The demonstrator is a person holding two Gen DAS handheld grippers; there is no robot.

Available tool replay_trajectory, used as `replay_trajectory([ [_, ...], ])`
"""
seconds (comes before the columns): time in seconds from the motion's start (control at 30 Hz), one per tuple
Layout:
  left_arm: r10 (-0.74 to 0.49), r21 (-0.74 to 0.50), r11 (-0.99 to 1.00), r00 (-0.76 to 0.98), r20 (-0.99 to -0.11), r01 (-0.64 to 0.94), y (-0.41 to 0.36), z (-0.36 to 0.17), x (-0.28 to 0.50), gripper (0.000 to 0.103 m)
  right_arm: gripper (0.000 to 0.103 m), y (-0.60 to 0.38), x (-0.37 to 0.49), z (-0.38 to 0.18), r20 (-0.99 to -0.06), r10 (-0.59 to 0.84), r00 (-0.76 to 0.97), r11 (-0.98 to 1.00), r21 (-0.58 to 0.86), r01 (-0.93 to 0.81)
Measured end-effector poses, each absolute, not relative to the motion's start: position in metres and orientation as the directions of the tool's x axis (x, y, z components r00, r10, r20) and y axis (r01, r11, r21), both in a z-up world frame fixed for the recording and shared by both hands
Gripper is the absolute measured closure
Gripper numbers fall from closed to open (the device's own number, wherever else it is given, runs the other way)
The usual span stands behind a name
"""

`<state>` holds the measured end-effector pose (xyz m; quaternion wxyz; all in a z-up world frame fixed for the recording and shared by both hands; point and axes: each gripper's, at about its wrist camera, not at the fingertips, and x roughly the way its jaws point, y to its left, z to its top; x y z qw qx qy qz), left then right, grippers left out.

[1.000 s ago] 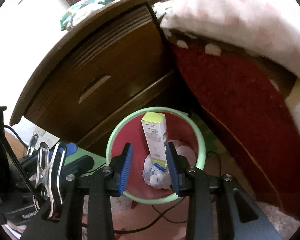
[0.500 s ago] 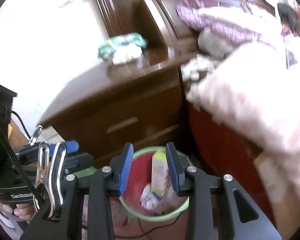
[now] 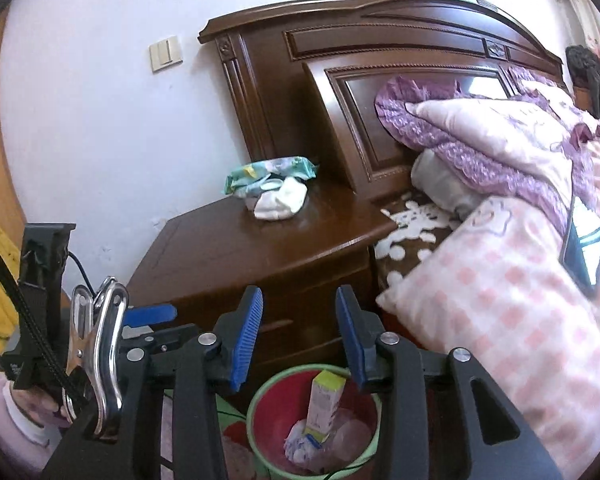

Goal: Collect trash
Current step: 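Raise both open tools from the bucket back to the nightstand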

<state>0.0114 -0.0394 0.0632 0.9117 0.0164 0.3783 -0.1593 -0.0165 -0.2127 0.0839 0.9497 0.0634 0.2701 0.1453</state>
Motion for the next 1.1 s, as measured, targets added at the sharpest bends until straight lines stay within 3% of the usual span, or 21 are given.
replay_trajectory([
  [0.63, -0.214, -0.075, 0.972, 0.713, -0.668, 0.221, -0.005, 0.102, 0.109, 0.048, 0.064, -0.176, 0.066, 0.099, -0.547, 0.372, 0.750, 0.927, 0.185, -0.325],
  [1.1, -0.193, -0.078, 0.978, 0.687, -0.700, 0.195, -0.002, 0.086, 0.182, 0.048, 0.064, -0.166, 0.127, 0.095, -0.588, 0.362, 0.723, 0.930, 0.179, -0.320],
])
